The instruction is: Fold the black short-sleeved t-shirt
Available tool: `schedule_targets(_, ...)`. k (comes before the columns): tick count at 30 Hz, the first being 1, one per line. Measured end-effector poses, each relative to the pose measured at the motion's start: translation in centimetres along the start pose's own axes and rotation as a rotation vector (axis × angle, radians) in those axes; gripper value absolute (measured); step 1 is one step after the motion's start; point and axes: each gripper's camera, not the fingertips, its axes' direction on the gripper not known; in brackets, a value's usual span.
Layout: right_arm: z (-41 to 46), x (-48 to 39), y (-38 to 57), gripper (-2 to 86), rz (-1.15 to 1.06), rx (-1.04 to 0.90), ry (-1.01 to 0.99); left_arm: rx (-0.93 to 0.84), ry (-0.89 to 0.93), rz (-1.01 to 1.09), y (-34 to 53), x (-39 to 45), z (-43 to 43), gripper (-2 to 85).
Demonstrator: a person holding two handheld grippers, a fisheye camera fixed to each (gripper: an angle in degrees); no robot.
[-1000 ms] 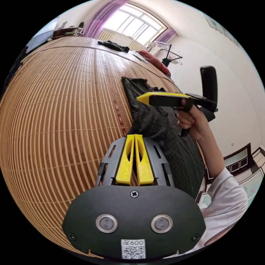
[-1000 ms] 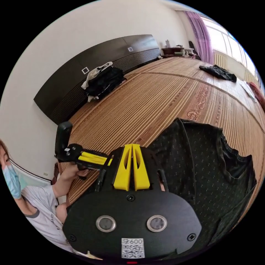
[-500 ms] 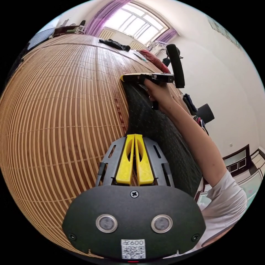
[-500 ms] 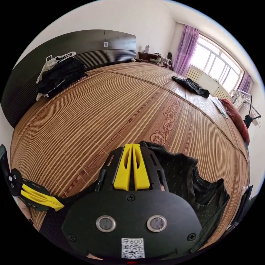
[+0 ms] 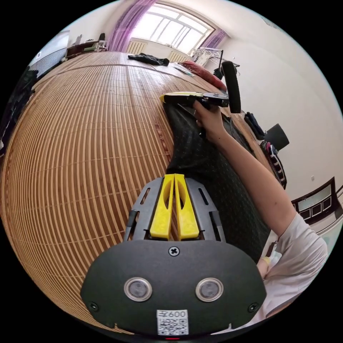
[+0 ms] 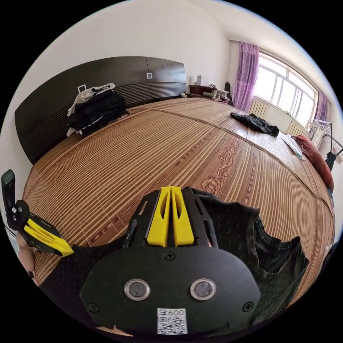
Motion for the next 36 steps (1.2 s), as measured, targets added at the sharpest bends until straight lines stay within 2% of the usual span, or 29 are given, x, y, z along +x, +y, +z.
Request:
schedule_targets(3, -4.3, 0.7, 4.5, -0.9, 0.004, 0.244, -0.006, 0.01, 0.004, 0.035, 1.3, 0.6, 0.9, 0.0)
schedule_targets(5, -10.7, 0.7, 9.4, -0.9, 0.056, 0.569, 0.065, 0.017, 0.045, 0.017, 2.2, 0.2, 1.4, 0.0)
schedule_targets(7, -15.7, -0.4, 13.0, -0.9, -0.016, 0.643, 0.073, 0.032, 0.102, -0.013, 3.5, -0.4, 2.1, 0.1)
schedule_targets(10, -23.2, -4.0, 21.3, -0.9, -0.129, 0.483, 0.111, 0.028, 0.058, 0.003, 5.1, 0.7, 3.0, 0.1)
schedule_targets(13, -31.5, -6.6, 34.1, -0.8, -0.112, 0.309, 0.137, 0.082, -0.045, 0.011, 7.7, 2.7, 3.4, 0.2)
schedule_targets(15, -36.9, -7.5, 43.3, -0.8, -0.03, 0.26, 0.159, 0.146, -0.246, -0.029, 11.5, 5.3, 2.7, 0.4)
schedule_targets(17, -44.0, -8.1, 55.5, -0.8, 0.224, 0.215, 0.272, 0.221, -0.394, -0.061, 15.3, 7.7, 1.9, 0.5)
schedule_targets(18, -45.7, -8.1, 58.6, -0.8, 0.301, 0.217, 0.307, 0.261, -0.458, -0.124, 18.0, 8.5, 1.3, 0.6)
schedule_targets(20, -52.5, -9.1, 69.4, -0.5, 0.514, 0.29, 0.402, 0.302, -0.469, -0.226, 22.0, 8.5, 0.1, 0.7)
schedule_targets(23, -58.6, -9.6, 78.6, 0.4, 0.589, 0.491, 0.463, 0.345, -0.445, -0.221, 28.1, 9.5, -2.2, 1.0)
schedule_targets(25, -60.5, -7.5, 82.2, 3.3, 0.704, 0.542, 0.471, 0.355, -0.475, -0.215, 31.1, 10.7, -3.6, 1.3)
schedule_targets(27, -61.2, -4.3, 84.6, 7.7, 0.807, 0.566, 0.418, 0.343, -0.426, -0.233, 34.4, 11.8, -5.1, 1.9)
schedule_targets(29, -60.9, 0.5, 86.3, 10.4, 0.903, 0.546, 0.276, 0.352, -0.333, -0.216, 36.5, 12.5, -6.0, 3.5)
schedule_targets(33, -58.3, 6.7, 87.5, 11.8, 0.892, 0.457, 0.012, 0.43, -0.085, -0.185, 40.7, 12.9, -7.2, 11.8)
schedule_targets(35, -56.4, 10.4, 88.9, 12.1, 0.915, 0.309, -0.108, 0.375, 0.04, -0.2, 41.6, 11.8, -6.5, 13.1)
schedule_targets(36, -56.4, 11.1, 89.5, 12.0, 0.899, 0.301, -0.137, 0.311, 0.129, -0.216, 42.1, 10.9, -5.6, 15.3)
